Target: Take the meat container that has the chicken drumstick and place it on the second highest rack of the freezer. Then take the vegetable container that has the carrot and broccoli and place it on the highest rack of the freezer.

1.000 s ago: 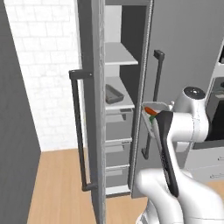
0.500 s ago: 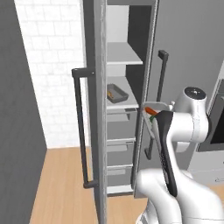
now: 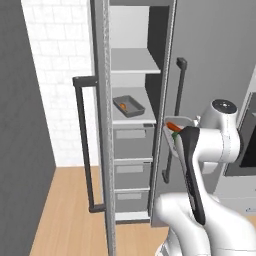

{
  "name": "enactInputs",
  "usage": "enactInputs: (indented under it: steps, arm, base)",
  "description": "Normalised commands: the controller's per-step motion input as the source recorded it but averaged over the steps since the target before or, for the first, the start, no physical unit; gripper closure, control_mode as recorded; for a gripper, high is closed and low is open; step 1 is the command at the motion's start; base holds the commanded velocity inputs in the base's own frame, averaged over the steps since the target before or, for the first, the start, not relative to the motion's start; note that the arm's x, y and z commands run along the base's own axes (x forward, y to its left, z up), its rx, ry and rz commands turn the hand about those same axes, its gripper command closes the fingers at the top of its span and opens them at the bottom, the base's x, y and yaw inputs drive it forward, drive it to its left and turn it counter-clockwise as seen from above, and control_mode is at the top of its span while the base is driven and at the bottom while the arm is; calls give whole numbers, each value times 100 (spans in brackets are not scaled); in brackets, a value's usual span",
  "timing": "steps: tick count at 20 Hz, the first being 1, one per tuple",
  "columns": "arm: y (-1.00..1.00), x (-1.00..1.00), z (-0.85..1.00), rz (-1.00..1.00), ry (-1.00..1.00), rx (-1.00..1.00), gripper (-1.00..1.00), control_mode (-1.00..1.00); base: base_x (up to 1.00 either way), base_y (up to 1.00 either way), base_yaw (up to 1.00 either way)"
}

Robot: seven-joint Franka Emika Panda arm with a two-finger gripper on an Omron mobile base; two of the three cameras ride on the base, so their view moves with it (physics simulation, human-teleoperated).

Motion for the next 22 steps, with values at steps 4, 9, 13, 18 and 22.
enactInputs:
  steps: [4, 9, 13, 18, 22]
  arm:
    - [0, 0, 0, 0, 0, 0, 100, 100]
    - [0, 0, 0, 0, 0, 0, 100, 100]
    - [0, 0, 0, 0, 0, 0, 100, 100]
    - [5, 3, 0, 1, 0, 0, 100, -100]
    - [6, 21, 11, 0, -8, 0, 100, -100]
  base:
    - [32, 11, 13]
    - [47, 9, 13]
    - [47, 27, 11]
    - [28, 17, 7]
    - [0, 0, 0]
